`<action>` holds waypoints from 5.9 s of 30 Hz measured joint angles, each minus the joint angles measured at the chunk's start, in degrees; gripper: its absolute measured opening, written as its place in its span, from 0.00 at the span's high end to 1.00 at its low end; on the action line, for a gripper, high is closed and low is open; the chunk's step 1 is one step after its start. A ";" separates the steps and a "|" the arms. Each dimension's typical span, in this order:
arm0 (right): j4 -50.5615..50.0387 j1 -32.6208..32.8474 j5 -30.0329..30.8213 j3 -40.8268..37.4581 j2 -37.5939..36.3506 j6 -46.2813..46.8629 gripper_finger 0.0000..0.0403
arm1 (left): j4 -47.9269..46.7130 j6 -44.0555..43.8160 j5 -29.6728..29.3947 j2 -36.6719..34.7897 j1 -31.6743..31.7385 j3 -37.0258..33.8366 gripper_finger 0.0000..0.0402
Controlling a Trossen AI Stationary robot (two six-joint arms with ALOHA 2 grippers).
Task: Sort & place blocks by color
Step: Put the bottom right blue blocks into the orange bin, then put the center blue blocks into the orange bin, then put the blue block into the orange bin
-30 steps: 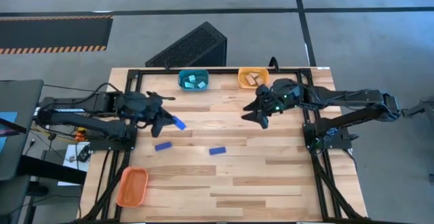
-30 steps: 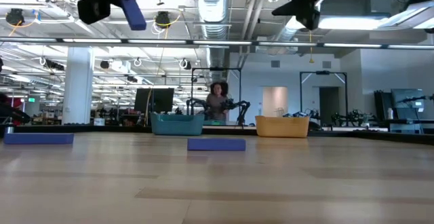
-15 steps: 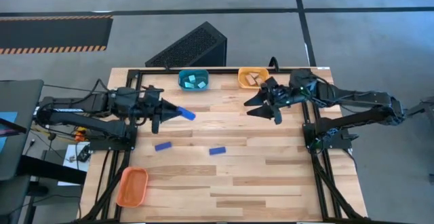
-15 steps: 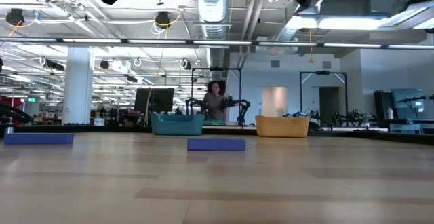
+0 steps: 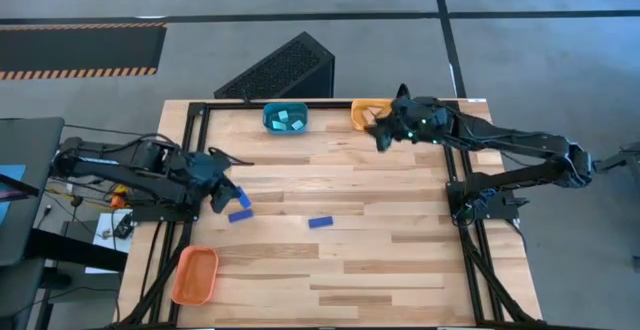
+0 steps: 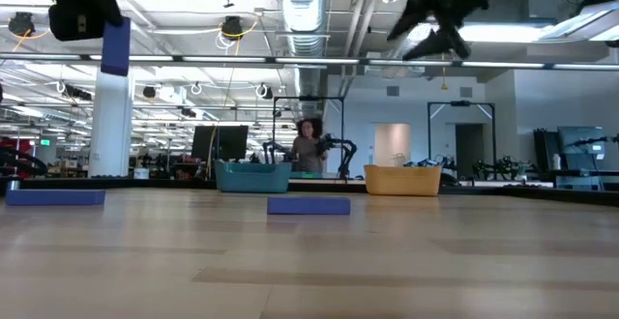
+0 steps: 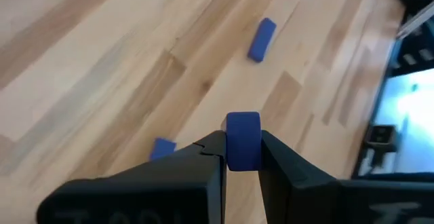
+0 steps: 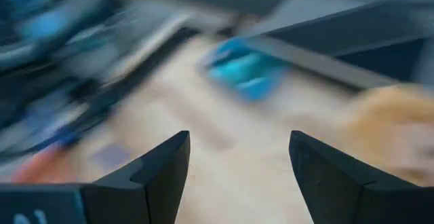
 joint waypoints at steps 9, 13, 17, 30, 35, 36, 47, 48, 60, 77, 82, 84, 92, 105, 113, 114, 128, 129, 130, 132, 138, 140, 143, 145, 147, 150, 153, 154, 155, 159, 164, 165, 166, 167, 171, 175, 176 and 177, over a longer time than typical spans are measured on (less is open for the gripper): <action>13.19 5.09 -5.84 -9.90 12.42 6.18 0.32 | 0.96 -5.03 2.45 0.58 -9.20 -6.32 0.93; 23.59 11.92 -2.23 -9.88 19.60 13.38 0.32 | -3.58 -13.84 9.26 0.69 -17.60 -6.58 0.93; 27.59 16.40 3.11 -7.59 28.06 19.27 0.32 | -4.37 -19.32 10.20 2.16 -24.58 -6.58 0.93; 23.32 29.65 6.45 9.61 42.51 12.73 0.32 | 9.34 -31.44 21.88 11.10 -39.30 -15.79 0.85; 10.17 30.85 5.76 15.51 44.24 0.99 0.32 | 10.97 -36.65 20.59 12.69 -41.11 -16.63 0.80; 8.17 30.80 5.05 16.46 44.38 -0.39 0.32 | 11.08 -37.32 19.86 12.69 -41.17 -16.37 0.78; 1.98 26.99 -3.19 16.50 46.01 -18.47 0.32 | 7.08 -41.73 5.96 11.85 -39.29 -10.50 0.58; 1.85 26.97 -4.06 16.45 46.83 -20.76 0.32 | 7.06 -40.41 4.18 11.88 -38.86 -9.30 0.57; 2.51 25.10 -10.29 16.63 53.27 -25.70 0.38 | 10.36 -23.19 -37.06 12.70 -32.68 -2.80 0.61; 11.76 18.91 -12.68 16.45 47.74 -27.29 0.82 | 19.91 5.04 -33.91 15.41 -14.51 -2.89 0.45; 15.64 18.47 -11.39 16.39 45.35 -30.61 0.82 | 29.75 21.50 -27.36 19.39 -6.38 -2.89 0.36; 16.10 18.40 -10.90 16.90 44.39 -32.10 0.82 | 33.97 26.02 -24.15 20.46 -3.44 -2.89 0.34; 16.14 18.50 -10.21 19.19 44.13 -37.55 0.82 | 39.11 33.34 -10.00 23.52 4.32 -2.89 0.36; 15.91 19.32 -10.19 24.04 44.14 -40.36 0.82 | 36.98 35.65 -4.40 24.51 5.82 -2.89 0.42; 15.63 19.67 -9.99 24.76 44.09 -39.95 0.82 | 35.14 33.18 -3.75 23.19 5.78 -2.89 0.66; 15.70 19.67 -9.90 24.76 44.09 -39.89 0.82 | 35.10 33.18 -3.75 22.92 5.78 -2.89 0.71; 17.49 18.71 -8.90 24.63 44.23 -28.68 0.44 | 17.75 21.91 -6.36 15.28 3.86 -2.85 0.81; 17.90 18.71 -8.81 24.68 44.48 -27.55 0.41 | 14.07 19.70 -5.93 13.83 3.11 -2.78 0.81; 18.14 18.67 -8.78 24.74 44.88 -26.56 0.38 | 9.97 17.61 -5.06 12.65 2.15 -2.80 0.81; 17.46 18.66 -8.79 24.58 45.39 -25.06 0.36 | 4.02 14.08 -0.94 11.42 -0.35 -2.82 0.81; 28.43 20.55 -8.96 24.97 51.92 -24.31 0.35 | -7.47 5.81 15.44 9.36 -12.64 -2.89 0.81; 31.74 21.24 -8.84 26.34 54.67 -24.80 0.35 | -7.00 2.81 18.50 9.17 -17.72 -3.08 0.81; 34.09 22.12 -8.88 31.05 60.37 -28.30 0.35 | -5.02 -2.15 18.24 9.34 -25.62 -4.41 0.79; 32.85 22.65 -8.81 35.26 63.90 -31.15 0.35 | -4.27 -5.02 16.59 9.19 -30.87 -5.86 0.76; 32.75 23.12 -8.68 40.52 67.94 -31.97 0.35 | -1.81 -7.03 15.53 9.25 -35.25 -6.96 0.73; 29.33 23.44 -8.83 48.87 73.54 -31.58 0.35 | 0.00 -10.11 15.29 9.37 -40.19 -8.32 0.71; 24.60 23.50 -8.89 57.40 79.42 -31.52 0.35 | 0.67 -13.95 14.26 9.39 -43.99 -9.18 0.72; 23.24 23.47 -8.90 60.30 81.24 -31.53 0.35 | 0.40 -15.69 13.89 9.43 -45.13 -9.64 0.72; 22.72 23.45 -8.88 63.15 83.05 -31.52 0.35 | 0.59 -17.20 13.76 9.43 -46.24 -10.19 0.72; 19.32 22.91 -8.90 72.65 89.31 -31.49 0.35 | 1.55 -24.61 12.98 9.58 -49.34 -12.09 0.72; 15.03 22.11 -9.08 78.96 94.88 -29.56 0.35 | 1.99 -30.00 11.14 9.63 -50.39 -12.17 0.64; 14.73 21.90 -9.13 79.23 95.43 -29.53 0.35 | 2.04 -30.66 11.14 9.63 -50.39 -12.17 0.61; 13.85 21.78 -9.39 79.43 95.79 -29.43 0.35 | 1.92 -31.71 11.06 9.63 -50.39 -12.17 0.59; 12.64 21.66 -9.80 79.44 95.94 -29.40 0.35 | 1.91 -32.89 11.11 9.63 -50.38 -12.17 0.56; 8.83 20.98 -11.20 79.64 96.30 -29.83 0.35 | 1.56 -37.75 11.15 9.63 -49.69 -12.17 0.49; 6.74 20.37 -13.03 79.71 96.35 -30.05 0.35 | 1.50 -39.99 10.87 9.63 -48.18 -11.85 0.46; 6.05 20.37 -13.30 79.71 96.35 -30.05 0.36 | 1.48 -40.10 10.47 9.63 -47.73 -11.48 0.47; 5.41 20.29 -13.44 79.73 96.33 -30.04 0.36 | 1.50 -40.13 9.79 9.63 -47.23 -11.07 0.47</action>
